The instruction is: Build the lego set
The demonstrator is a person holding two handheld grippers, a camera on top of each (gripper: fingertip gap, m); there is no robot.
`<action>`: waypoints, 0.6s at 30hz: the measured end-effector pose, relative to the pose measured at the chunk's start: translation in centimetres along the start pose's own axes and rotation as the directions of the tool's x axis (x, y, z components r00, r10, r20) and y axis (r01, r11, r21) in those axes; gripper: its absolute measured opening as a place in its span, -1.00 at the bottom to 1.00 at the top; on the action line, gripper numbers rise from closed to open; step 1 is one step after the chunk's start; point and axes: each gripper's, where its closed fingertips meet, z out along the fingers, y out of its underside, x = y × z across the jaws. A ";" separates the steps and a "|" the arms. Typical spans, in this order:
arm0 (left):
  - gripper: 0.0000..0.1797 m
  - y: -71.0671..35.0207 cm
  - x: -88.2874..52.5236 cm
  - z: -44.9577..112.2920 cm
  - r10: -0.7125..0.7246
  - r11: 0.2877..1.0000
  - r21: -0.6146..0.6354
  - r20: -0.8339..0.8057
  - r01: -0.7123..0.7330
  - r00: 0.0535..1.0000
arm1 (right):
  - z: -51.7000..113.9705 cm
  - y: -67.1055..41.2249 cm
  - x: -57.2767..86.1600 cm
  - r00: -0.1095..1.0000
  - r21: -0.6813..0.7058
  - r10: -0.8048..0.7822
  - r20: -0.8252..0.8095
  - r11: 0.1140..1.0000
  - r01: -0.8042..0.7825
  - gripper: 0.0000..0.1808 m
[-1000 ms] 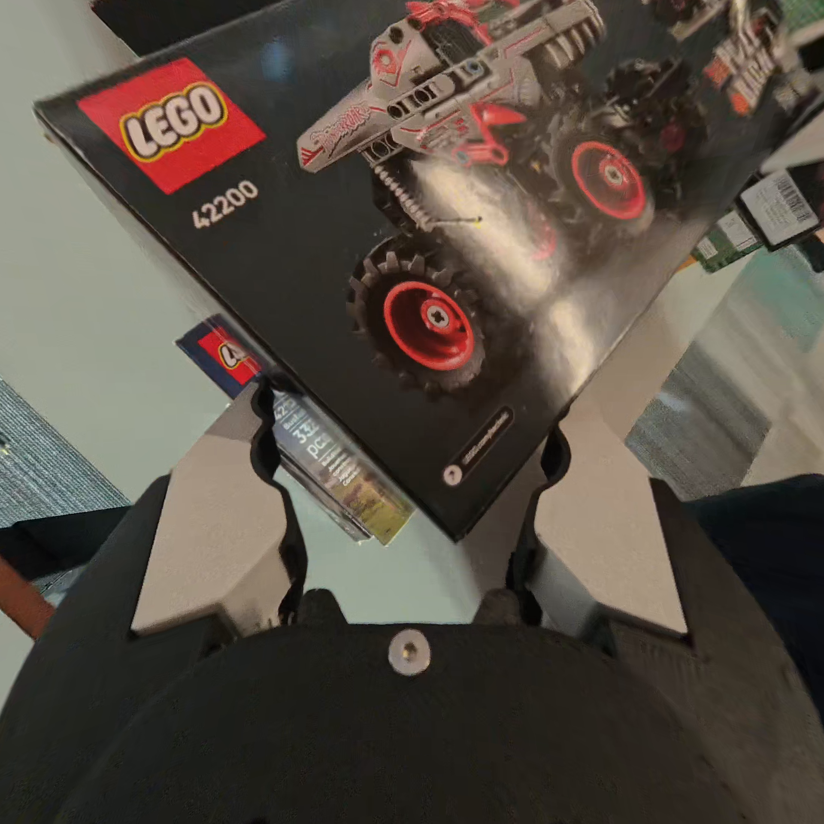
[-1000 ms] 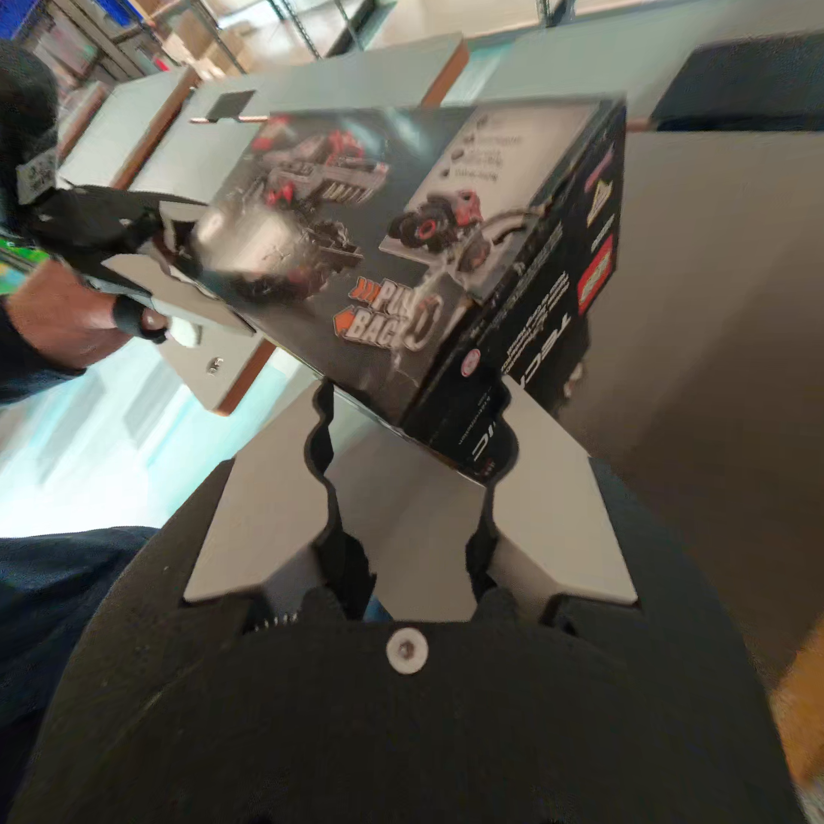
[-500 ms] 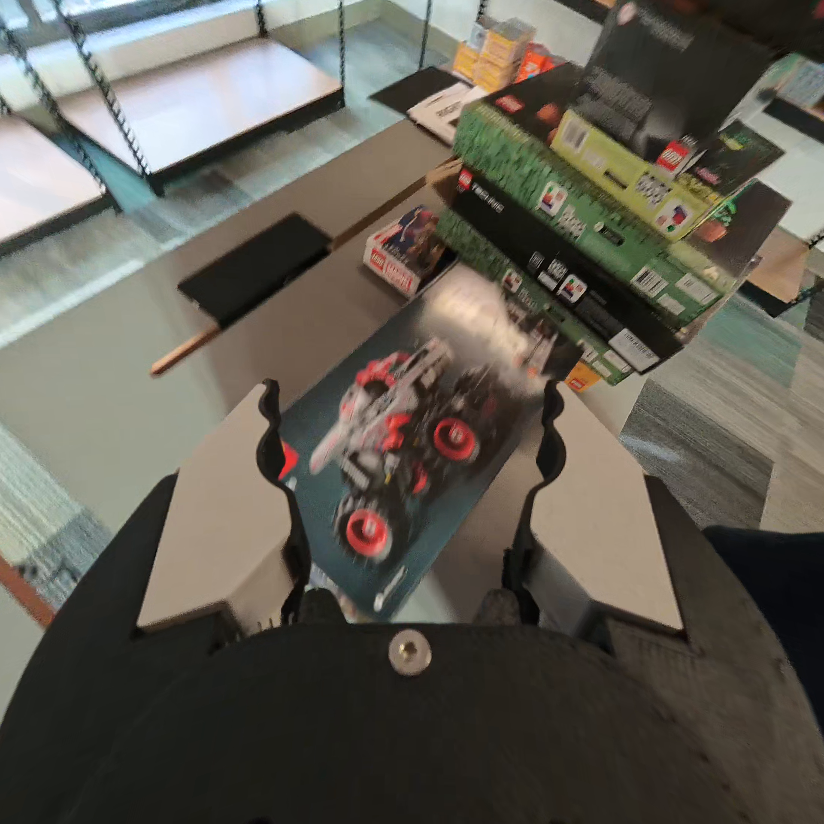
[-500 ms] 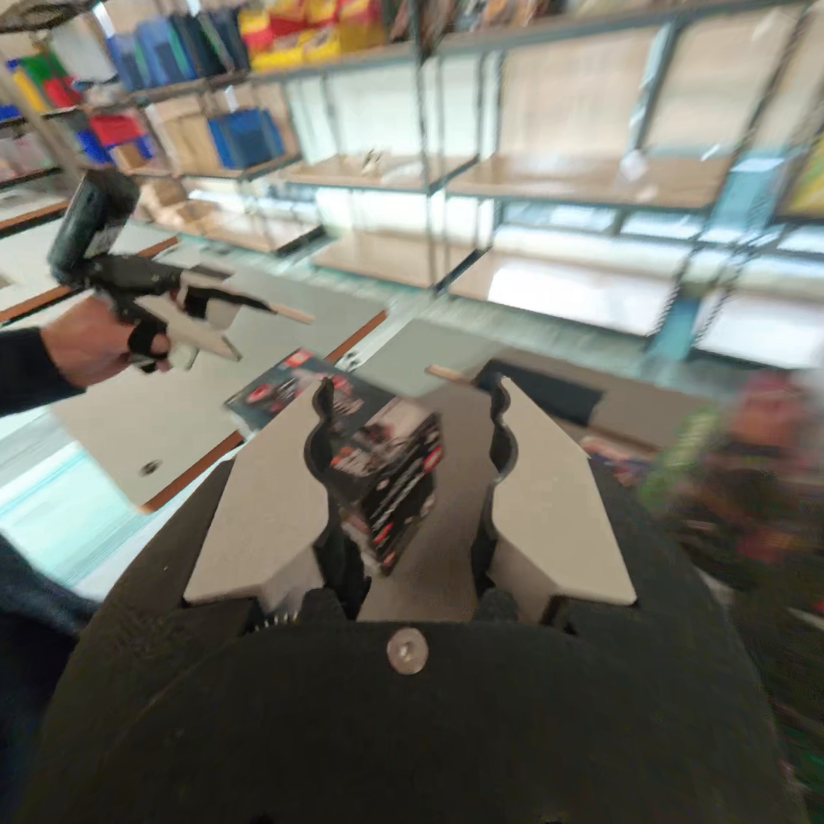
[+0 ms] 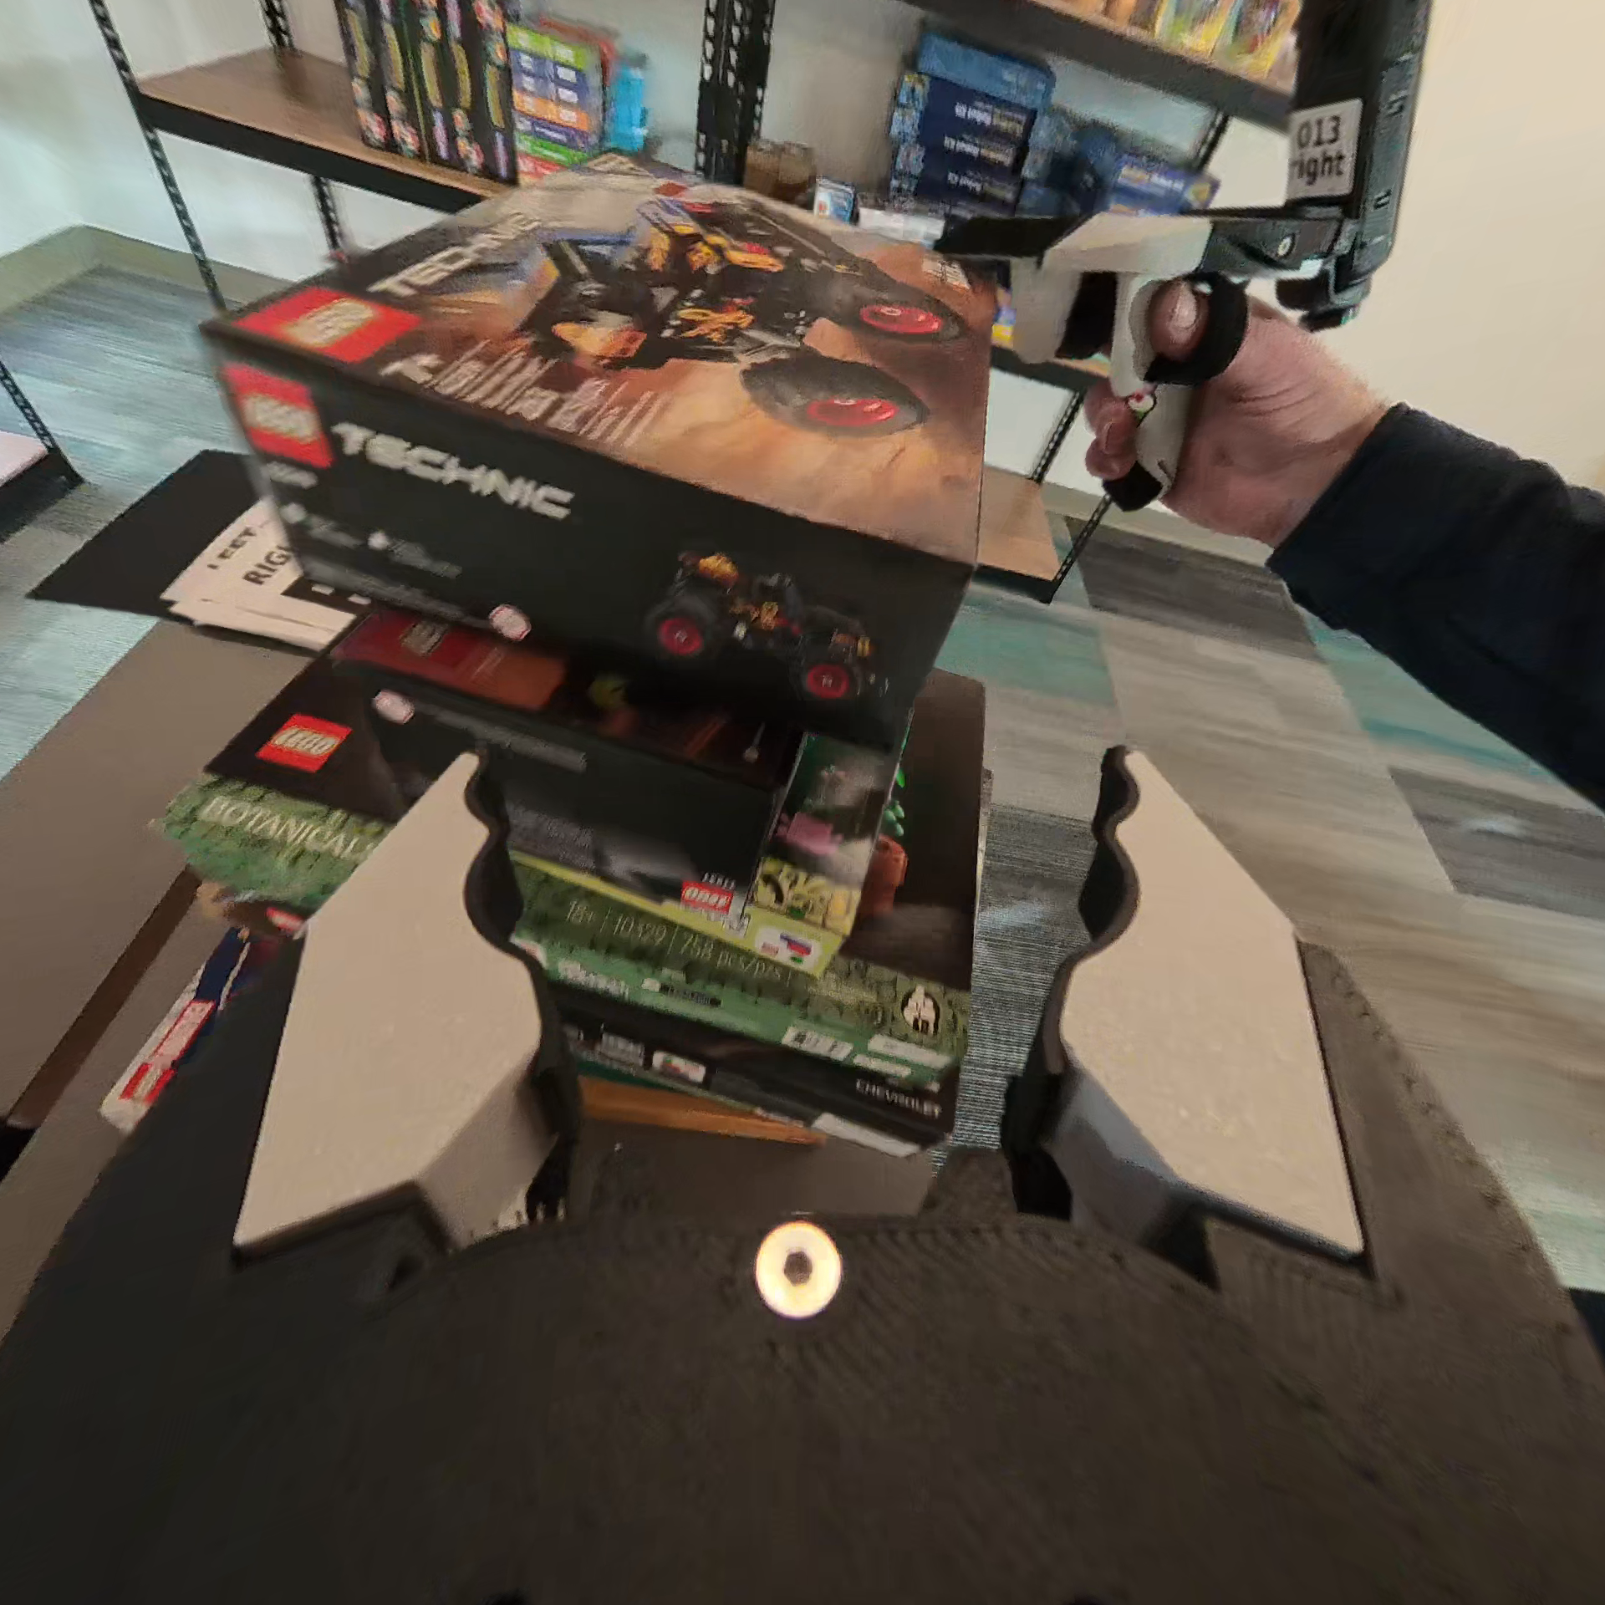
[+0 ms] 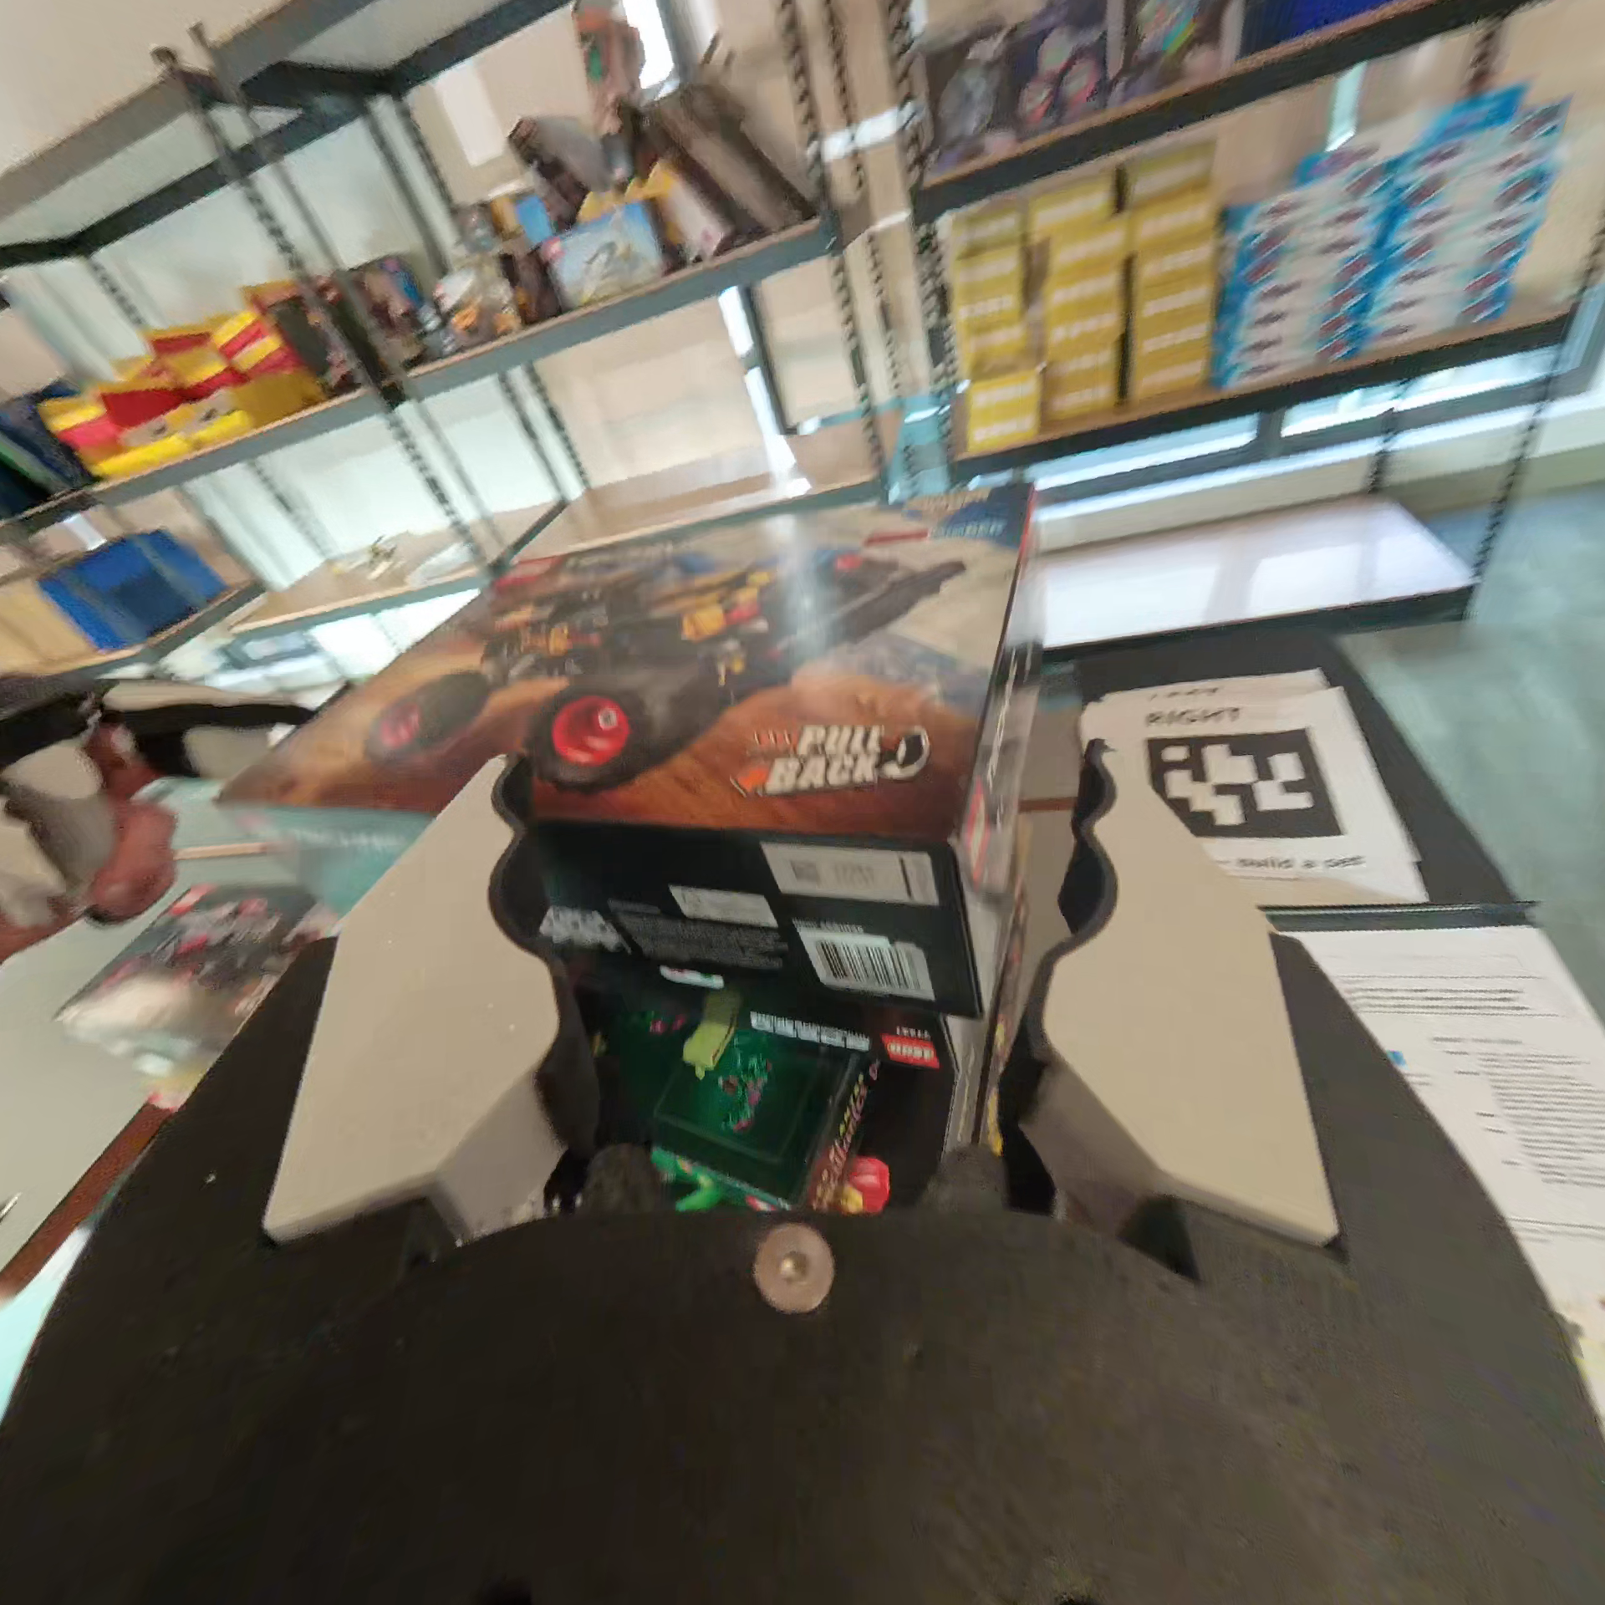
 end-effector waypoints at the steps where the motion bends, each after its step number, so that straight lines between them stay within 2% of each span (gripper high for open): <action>1: 0.46 -0.3 0.4 1.4 0.006 1.000 -0.006 -0.006 -0.006 1.000 | 0.2 0.9 0.0 0.999 -0.040 -0.006 0.048 0.999 0.008 0.29; 4: 0.48 -0.6 0.7 4.8 0.017 0.999 -0.039 0.009 -0.016 1.000 | 1.4 3.0 0.0 0.994 -0.115 -0.036 0.106 0.992 0.048 0.15; 8: 0.60 0.0 -0.4 7.5 0.039 0.996 -0.084 0.084 -0.032 0.996 | 2.1 2.9 -0.3 0.994 -0.097 -0.056 0.093 0.993 0.065 0.15; 10: 0.52 -0.5 -1.0 7.1 0.020 0.997 -0.070 0.106 -0.013 0.994 | 2.2 2.9 -0.8 0.994 -0.102 -0.083 0.067 0.991 0.089 0.12; 14: 0.40 -1.1 -2.9 5.1 0.003 0.999 -0.054 0.177 0.007 0.984 | 2.3 2.6 -3.1 0.991 -0.094 -0.125 0.052 0.987 0.130 -0.07; 18: 0.27 -1.1 -4.0 2.7 -0.035 0.999 -0.022 0.207 0.040 0.978 | 2.3 2.1 -6.0 0.992 -0.062 -0.117 0.057 0.991 0.120 -0.15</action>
